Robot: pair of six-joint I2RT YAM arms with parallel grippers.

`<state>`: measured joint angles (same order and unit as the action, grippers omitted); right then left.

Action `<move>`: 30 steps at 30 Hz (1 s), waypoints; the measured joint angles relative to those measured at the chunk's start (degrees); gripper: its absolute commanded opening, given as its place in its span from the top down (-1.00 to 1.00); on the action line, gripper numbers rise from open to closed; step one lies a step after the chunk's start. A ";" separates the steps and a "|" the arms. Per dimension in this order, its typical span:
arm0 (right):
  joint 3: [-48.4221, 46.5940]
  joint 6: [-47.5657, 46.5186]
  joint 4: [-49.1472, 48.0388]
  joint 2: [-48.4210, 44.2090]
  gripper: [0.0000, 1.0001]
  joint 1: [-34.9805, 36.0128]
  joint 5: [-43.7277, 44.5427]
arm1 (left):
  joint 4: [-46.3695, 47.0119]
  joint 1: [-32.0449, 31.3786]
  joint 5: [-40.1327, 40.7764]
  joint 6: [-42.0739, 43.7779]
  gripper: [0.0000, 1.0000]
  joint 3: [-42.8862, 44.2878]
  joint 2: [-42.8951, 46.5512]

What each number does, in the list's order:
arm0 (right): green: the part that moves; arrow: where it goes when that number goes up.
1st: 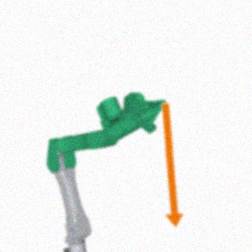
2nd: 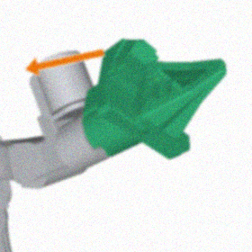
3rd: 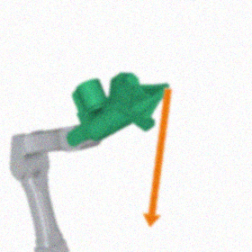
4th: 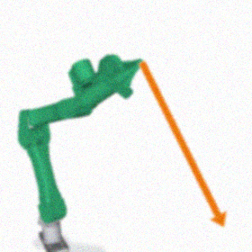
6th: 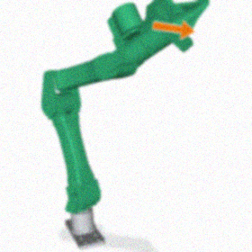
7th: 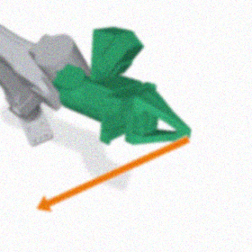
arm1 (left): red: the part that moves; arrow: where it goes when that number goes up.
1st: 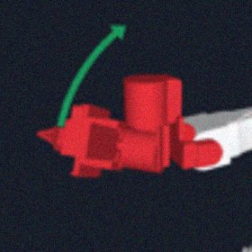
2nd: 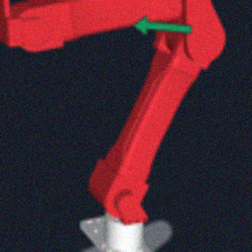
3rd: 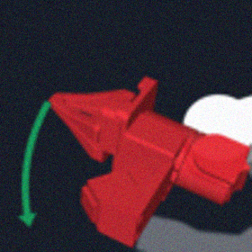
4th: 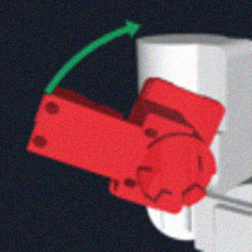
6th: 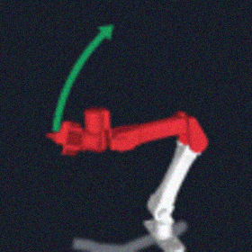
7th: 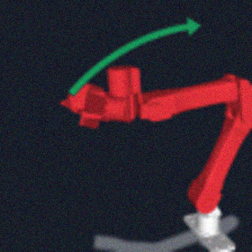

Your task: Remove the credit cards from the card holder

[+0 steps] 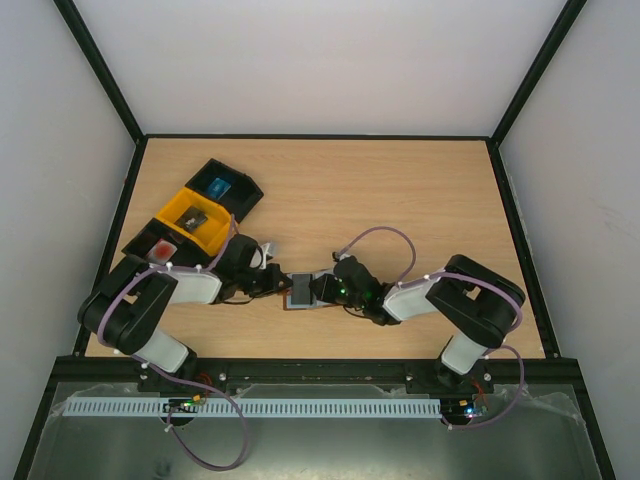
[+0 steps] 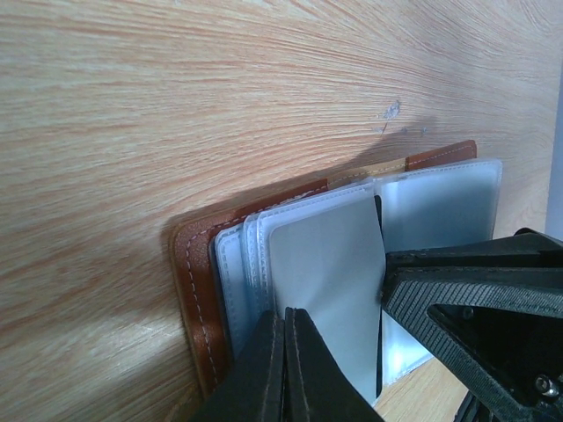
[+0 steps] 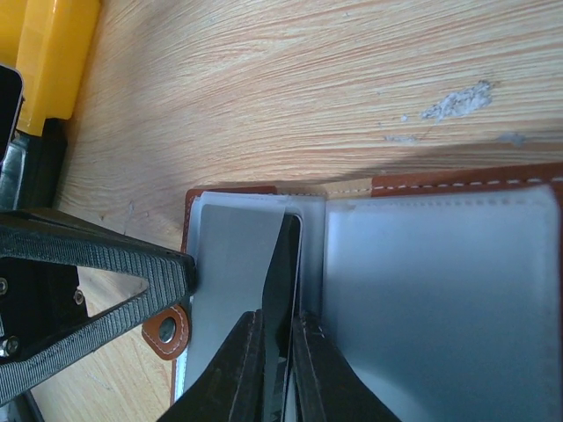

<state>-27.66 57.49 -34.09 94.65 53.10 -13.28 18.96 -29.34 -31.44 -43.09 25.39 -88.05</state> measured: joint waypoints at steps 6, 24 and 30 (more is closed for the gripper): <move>1.18 1.75 -3.48 1.09 0.80 -0.74 -1.27 | 0.72 0.00 -0.02 -0.02 0.95 -0.37 0.00; 3.21 5.14 -11.69 4.20 0.83 -2.80 -5.70 | 2.16 0.04 0.00 -0.46 0.95 -0.81 -0.24; 4.02 5.86 -14.36 5.03 0.84 -3.17 -6.40 | 3.04 0.07 0.11 -0.92 0.95 -1.14 -0.37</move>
<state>-23.64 63.35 -48.45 99.68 49.93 -19.68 22.00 -29.28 -31.33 -44.01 24.25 -88.42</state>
